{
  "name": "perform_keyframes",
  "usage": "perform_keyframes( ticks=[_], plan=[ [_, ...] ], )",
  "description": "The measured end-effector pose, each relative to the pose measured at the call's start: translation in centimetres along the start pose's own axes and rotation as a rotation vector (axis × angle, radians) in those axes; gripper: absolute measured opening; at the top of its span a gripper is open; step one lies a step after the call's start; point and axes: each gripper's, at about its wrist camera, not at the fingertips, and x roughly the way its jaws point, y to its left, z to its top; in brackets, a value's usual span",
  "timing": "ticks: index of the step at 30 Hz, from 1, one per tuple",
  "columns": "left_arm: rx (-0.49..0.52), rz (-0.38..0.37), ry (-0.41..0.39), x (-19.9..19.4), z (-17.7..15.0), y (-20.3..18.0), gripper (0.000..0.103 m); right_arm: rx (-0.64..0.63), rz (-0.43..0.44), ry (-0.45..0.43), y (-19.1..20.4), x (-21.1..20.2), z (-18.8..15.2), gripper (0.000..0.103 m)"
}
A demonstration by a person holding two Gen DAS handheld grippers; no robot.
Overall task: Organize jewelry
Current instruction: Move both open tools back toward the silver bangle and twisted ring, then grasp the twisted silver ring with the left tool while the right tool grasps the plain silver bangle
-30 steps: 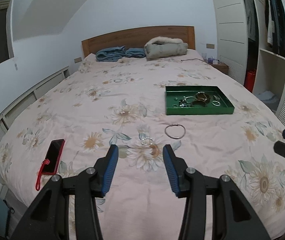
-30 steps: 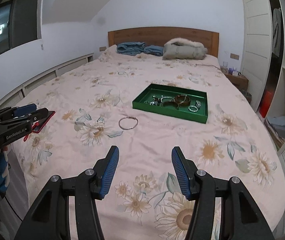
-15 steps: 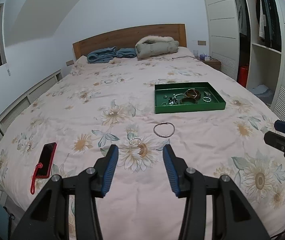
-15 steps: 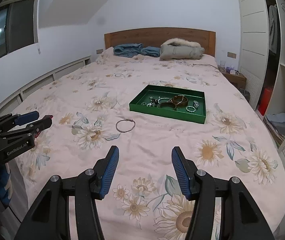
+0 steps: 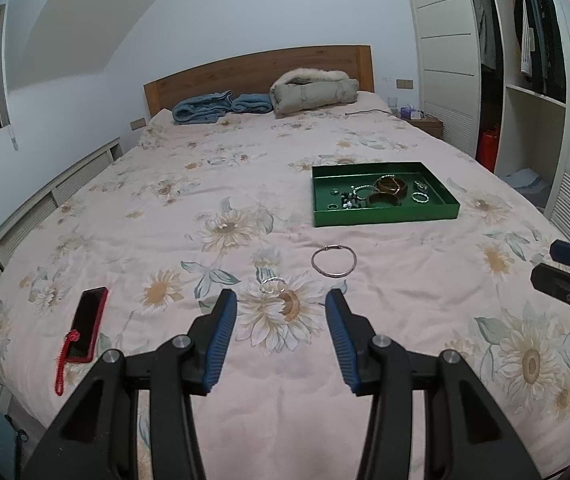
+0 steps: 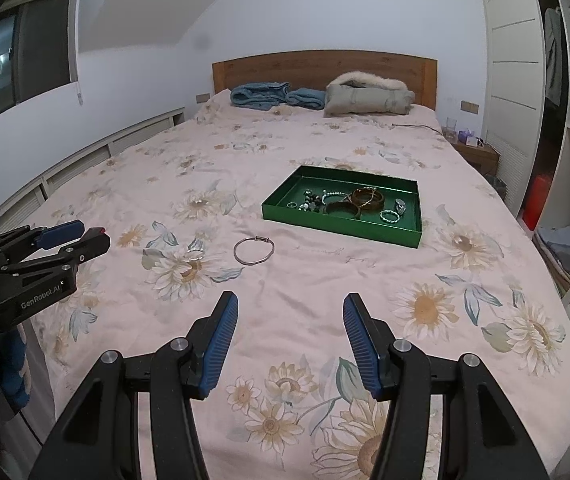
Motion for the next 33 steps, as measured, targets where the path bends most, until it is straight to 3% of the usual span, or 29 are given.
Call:
perform_keyframes(
  ticks=[6, 21, 28, 33],
  plan=[
    [-0.006, -0.007, 0.016, 2.1, 0.3, 0.2, 0.044, 0.0, 0.002, 0.028, -0.3, 2.1, 0.2, 0.054],
    [-0.039, 0.02, 0.147, 11.4, 0.3, 3.1, 0.044, -0.035, 0.044, 0.097, 0.0, 10.5, 2.1, 0.054],
    [-0.096, -0.072, 0.208, 17.2, -0.1, 7.8, 0.044, -0.065, 0.066, 0.137, 0.7, 16.2, 3.9, 0.049],
    [-0.071, -0.162, 0.272, 20.8, -0.5, 8.7, 0.044, -0.039, 0.099, 0.195, 0.7, 21.2, 4.8, 0.039]
  ],
)
